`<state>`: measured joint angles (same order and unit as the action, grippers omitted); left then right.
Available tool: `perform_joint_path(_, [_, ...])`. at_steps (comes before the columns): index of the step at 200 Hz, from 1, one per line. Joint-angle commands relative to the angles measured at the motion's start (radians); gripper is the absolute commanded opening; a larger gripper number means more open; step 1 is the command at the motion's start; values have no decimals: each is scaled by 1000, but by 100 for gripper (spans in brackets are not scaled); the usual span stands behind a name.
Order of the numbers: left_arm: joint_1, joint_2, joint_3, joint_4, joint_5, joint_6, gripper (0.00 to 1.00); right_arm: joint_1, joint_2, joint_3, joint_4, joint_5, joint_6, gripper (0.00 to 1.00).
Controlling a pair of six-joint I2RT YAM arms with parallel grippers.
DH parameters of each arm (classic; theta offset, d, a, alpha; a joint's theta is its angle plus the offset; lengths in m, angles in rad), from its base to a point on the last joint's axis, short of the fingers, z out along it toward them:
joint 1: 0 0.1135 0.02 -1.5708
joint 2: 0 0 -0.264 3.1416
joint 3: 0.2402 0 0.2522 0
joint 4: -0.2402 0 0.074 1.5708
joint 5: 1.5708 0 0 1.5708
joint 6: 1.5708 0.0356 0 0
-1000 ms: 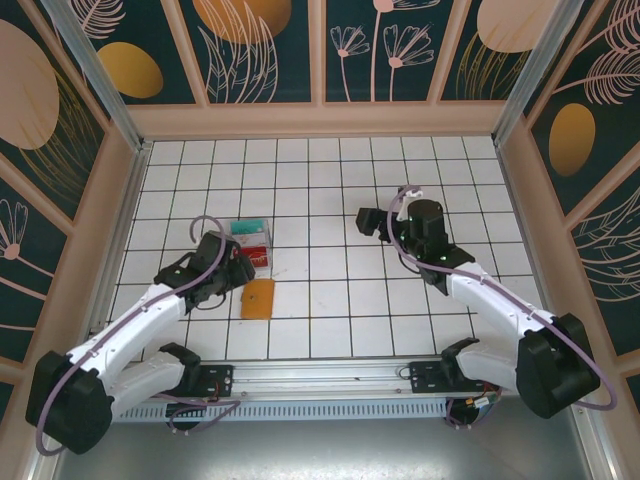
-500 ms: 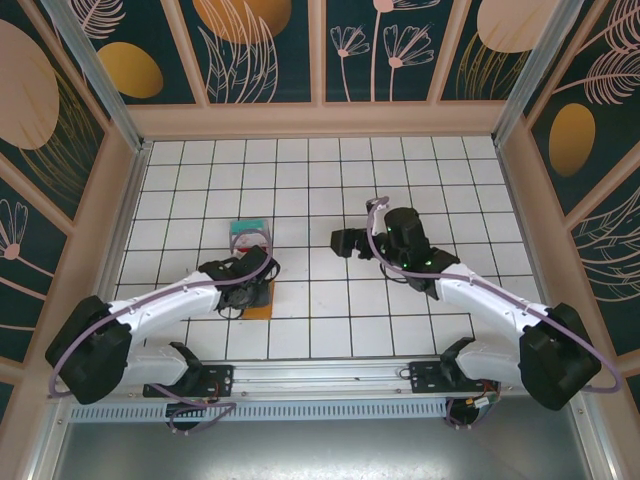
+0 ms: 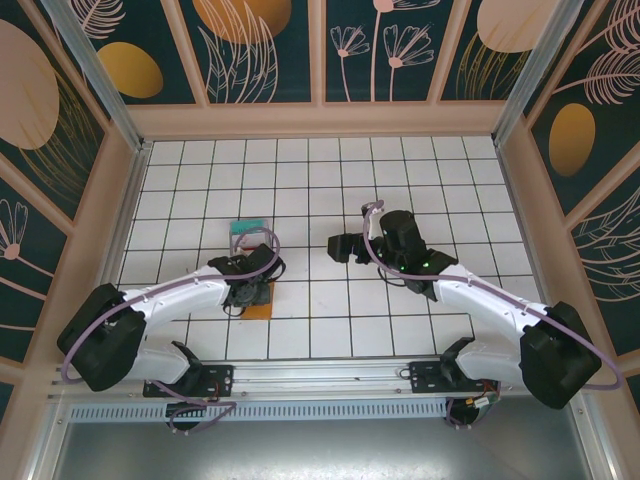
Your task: Take the credit cards out of the card holder
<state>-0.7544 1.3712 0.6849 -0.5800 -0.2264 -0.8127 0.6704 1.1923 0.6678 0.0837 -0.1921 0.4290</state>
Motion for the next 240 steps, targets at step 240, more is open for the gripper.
perform_joint_path(240, [-71, -30, -17, 484, 170, -529, 0, 55, 208, -168, 416, -279, 383, 63])
